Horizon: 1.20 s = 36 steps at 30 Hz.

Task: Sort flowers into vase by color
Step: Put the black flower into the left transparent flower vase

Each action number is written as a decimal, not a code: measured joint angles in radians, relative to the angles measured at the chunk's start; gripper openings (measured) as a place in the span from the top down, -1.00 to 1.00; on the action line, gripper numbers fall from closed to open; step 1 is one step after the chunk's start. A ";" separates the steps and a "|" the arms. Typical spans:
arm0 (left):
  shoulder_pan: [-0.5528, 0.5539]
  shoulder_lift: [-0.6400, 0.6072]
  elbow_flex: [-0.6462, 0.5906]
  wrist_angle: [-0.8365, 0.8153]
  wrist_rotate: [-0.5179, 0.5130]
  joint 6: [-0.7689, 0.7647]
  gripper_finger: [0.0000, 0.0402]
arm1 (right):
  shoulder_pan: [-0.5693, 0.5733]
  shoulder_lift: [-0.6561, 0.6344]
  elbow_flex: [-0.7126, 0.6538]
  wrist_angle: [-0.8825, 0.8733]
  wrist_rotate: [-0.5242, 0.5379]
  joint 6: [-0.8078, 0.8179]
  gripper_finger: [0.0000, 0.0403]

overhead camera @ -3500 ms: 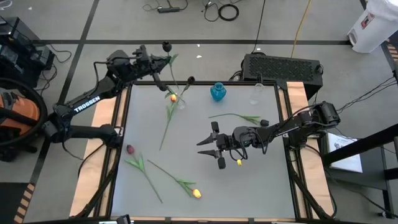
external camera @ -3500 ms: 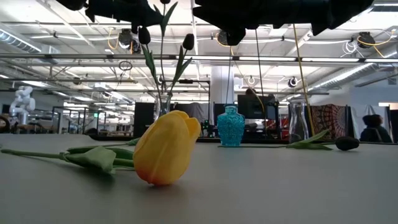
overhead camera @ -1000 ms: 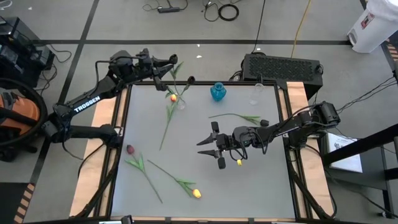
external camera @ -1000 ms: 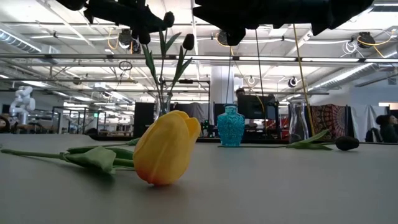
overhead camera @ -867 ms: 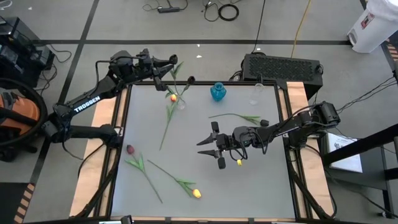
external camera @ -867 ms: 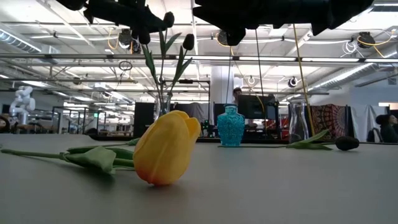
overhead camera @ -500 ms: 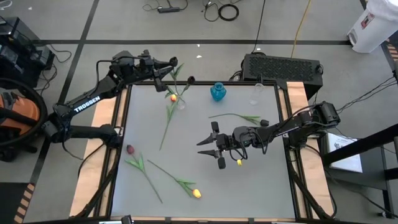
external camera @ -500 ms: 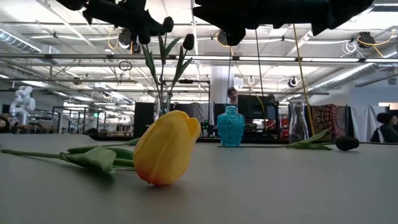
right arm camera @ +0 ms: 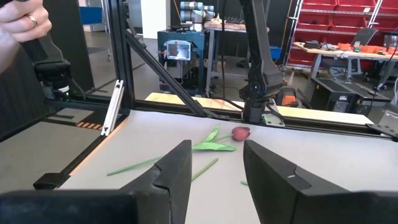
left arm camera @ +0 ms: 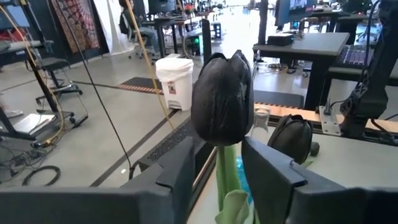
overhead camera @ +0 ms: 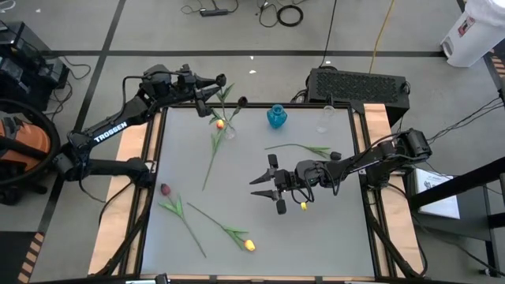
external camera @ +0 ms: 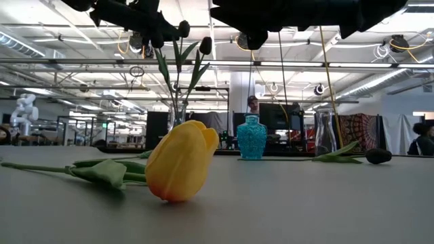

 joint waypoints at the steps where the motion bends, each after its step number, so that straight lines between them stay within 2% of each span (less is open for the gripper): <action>1: 0.000 0.000 0.000 -0.006 0.000 0.000 0.24 | 0.000 0.000 0.000 0.000 0.000 0.000 0.32; 5: 0.000 -0.004 0.000 -0.040 0.000 -0.009 0.13 | 0.000 0.000 0.000 0.000 0.000 0.000 0.32; 10: 0.000 -0.047 0.000 -0.111 -0.013 0.001 0.11 | 0.000 0.000 0.000 0.000 0.000 0.000 0.32; 17: 0.000 -0.173 0.000 -0.123 -0.106 0.008 0.11 | 0.000 0.000 0.000 0.000 0.000 0.000 0.32; 20: 0.000 -0.242 0.000 -0.138 -0.113 0.000 0.11 | 0.000 0.000 0.000 0.000 0.000 0.000 0.32; 25: 0.000 -0.349 0.000 -0.266 -0.107 -0.026 0.11 | 0.006 0.000 0.000 0.000 0.000 0.000 0.32; 36: 0.000 -0.500 0.000 -0.704 -0.100 -0.023 0.11 | 0.006 0.000 0.000 -0.016 0.000 0.001 0.32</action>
